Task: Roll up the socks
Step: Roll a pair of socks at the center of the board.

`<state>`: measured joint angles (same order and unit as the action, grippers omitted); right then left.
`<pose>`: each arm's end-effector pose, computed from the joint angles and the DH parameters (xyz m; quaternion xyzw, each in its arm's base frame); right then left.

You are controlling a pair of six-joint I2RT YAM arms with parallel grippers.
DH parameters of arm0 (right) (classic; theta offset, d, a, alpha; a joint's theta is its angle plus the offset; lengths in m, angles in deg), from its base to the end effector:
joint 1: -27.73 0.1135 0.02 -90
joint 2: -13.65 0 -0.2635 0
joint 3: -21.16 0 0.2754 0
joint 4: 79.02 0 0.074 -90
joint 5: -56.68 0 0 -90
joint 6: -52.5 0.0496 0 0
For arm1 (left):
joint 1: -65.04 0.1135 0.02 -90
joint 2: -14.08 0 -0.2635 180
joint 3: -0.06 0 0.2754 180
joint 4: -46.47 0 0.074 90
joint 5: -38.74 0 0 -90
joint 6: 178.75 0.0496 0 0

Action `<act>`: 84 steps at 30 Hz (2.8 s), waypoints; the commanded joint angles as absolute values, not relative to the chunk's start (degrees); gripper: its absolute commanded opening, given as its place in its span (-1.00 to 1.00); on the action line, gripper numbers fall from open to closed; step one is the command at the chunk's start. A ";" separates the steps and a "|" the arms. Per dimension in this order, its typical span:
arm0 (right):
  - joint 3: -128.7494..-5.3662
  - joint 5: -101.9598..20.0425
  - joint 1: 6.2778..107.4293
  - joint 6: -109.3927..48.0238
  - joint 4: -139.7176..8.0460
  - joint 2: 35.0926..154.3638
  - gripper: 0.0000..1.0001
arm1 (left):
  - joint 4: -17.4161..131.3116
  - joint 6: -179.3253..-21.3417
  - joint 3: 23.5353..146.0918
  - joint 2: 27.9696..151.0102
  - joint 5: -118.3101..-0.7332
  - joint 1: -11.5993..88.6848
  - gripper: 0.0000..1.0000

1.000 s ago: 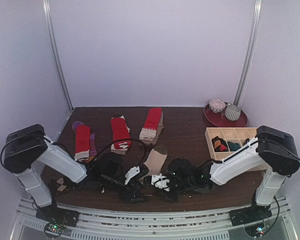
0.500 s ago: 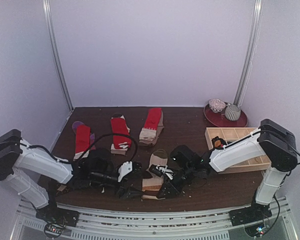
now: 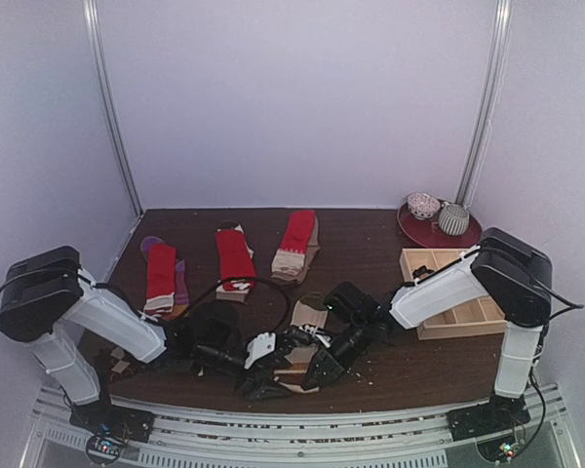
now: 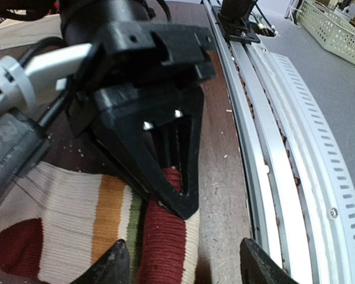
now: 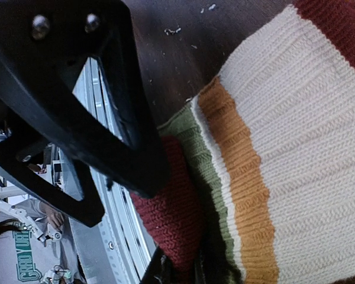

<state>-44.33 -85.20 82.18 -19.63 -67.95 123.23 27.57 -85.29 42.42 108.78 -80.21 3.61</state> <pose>0.1810 0.3204 0.0843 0.3936 -0.7736 -0.4958 0.0289 0.1261 -0.2818 0.0934 0.5574 0.6561 -0.4148 0.2946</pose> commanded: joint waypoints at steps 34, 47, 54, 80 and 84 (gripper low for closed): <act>-20.98 -48.02 94.26 -60.84 -94.48 97.04 0.30 | 16.24 -117.28 36.53 125.20 -90.30 8.51 -1.00; -26.51 -42.86 97.62 -65.59 -98.09 110.65 0.23 | 16.50 -117.33 35.66 126.21 -91.64 9.32 -1.00; -29.68 -42.88 97.56 -58.31 -92.94 113.96 -0.36 | 16.29 -117.06 36.00 126.92 -91.74 9.74 -1.00; -36.77 -84.93 81.06 -16.19 -78.42 127.16 -0.46 | 15.13 -88.03 38.15 108.93 -79.53 6.06 0.08; -38.13 -84.63 80.61 -17.49 -75.32 128.39 -0.46 | 15.37 -87.71 39.03 112.59 -79.65 5.89 0.08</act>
<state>-39.02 -85.81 81.02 -17.71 -87.18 124.74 18.93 -90.01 37.51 109.98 -78.44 6.19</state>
